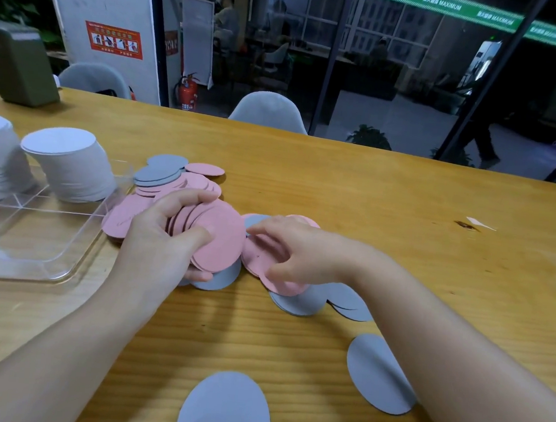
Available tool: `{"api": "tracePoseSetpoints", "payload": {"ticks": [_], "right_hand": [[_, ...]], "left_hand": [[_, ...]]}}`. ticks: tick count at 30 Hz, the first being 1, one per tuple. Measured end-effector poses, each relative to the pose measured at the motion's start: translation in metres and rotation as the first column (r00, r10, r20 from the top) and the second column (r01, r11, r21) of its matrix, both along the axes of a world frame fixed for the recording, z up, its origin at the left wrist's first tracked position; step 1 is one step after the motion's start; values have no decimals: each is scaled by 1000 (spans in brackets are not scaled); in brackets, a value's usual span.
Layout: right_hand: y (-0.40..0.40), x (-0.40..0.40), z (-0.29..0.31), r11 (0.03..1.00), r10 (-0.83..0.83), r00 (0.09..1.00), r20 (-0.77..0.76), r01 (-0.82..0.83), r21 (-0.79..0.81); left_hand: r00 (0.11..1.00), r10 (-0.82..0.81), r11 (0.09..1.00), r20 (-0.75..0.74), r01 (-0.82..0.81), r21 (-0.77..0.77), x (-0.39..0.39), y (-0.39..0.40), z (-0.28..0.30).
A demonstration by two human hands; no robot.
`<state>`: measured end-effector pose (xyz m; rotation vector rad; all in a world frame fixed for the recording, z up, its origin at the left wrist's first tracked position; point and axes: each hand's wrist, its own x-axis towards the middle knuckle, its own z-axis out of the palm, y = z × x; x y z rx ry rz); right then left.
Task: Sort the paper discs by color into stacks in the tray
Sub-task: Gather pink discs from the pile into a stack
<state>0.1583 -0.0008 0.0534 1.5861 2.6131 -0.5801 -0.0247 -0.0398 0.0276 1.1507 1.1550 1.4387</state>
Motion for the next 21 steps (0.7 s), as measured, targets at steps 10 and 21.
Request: {"api": "tracePoseSetpoints", "payload": {"ticks": [10,21], "right_hand": [[8,-4,9,996,86,971,222,-77,-48],[16,-2,12,998,57,996,-69,-57,13]], "left_hand": [[1000,0,1000,-15,0,-12,1,0,-1],[999,25,1000,-43,-25,1,1,2,-1]]}}
